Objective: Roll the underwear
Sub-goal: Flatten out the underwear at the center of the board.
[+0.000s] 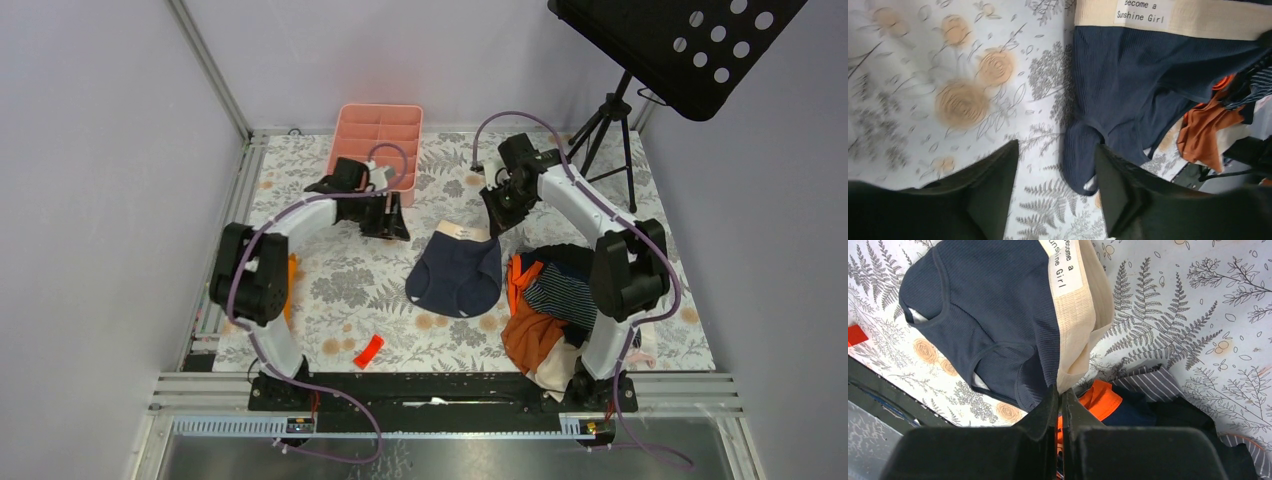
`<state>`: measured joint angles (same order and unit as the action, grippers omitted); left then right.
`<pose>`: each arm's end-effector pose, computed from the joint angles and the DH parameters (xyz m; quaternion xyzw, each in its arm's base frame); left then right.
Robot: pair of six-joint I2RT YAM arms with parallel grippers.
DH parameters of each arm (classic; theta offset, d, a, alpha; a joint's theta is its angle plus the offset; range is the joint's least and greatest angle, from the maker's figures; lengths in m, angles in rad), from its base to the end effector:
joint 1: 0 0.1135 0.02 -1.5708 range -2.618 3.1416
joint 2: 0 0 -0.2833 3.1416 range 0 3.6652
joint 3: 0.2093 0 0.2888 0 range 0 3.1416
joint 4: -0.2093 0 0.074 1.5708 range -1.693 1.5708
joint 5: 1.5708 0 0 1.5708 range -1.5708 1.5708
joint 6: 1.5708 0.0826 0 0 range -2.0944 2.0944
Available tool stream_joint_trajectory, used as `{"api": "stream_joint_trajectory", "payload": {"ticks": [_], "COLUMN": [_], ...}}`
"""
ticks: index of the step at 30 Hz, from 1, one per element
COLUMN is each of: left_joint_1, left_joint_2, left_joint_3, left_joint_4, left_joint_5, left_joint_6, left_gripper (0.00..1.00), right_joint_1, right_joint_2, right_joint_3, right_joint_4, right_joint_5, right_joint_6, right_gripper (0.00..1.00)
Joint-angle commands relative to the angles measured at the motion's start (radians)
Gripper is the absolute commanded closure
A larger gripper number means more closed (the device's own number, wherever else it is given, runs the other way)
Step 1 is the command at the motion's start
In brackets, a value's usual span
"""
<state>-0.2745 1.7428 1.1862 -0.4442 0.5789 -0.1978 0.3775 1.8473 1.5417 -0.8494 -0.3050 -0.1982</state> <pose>0.3894 -0.1566 0.1738 0.1155 0.9160 -0.3294 0.1979 0.4059 0.1876 0.2185 -0.3046 0.9184 0.1663 0.1899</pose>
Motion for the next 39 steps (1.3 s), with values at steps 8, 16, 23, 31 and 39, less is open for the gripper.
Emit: {"api": "stream_joint_trajectory", "payload": {"ticks": [8,16,23,31,39], "left_joint_1": [-0.208,-0.237,-0.196,-0.287,-0.231], "left_joint_2": [0.238,0.215,-0.093,-0.194,-0.058], "left_joint_3": [0.17,0.229,0.212,0.169,0.312], "left_joint_4": [0.012,-0.054,-0.248,-0.431,-0.338], "left_joint_5": [-0.099,-0.194,-0.269,-0.086,-0.33], "left_joint_6": [0.035,0.075,0.094,0.06,0.113], "left_gripper": [0.39,0.95,1.0,0.3,0.17], "right_joint_1": [0.0,0.001,0.05,-0.002,-0.053], "right_joint_2": [-0.043,-0.075,-0.085,-0.125,-0.096], "right_joint_3": [-0.001,-0.015,0.09,-0.14,-0.208], "right_joint_4": [0.009,0.0,-0.011,0.032,0.044], "right_joint_5": [-0.064,-0.098,-0.335,-0.194,-0.05], "right_joint_6": [-0.003,-0.004,0.082,0.194,0.139], "right_gripper": [1.0,1.0,1.0,1.0,1.0]}}
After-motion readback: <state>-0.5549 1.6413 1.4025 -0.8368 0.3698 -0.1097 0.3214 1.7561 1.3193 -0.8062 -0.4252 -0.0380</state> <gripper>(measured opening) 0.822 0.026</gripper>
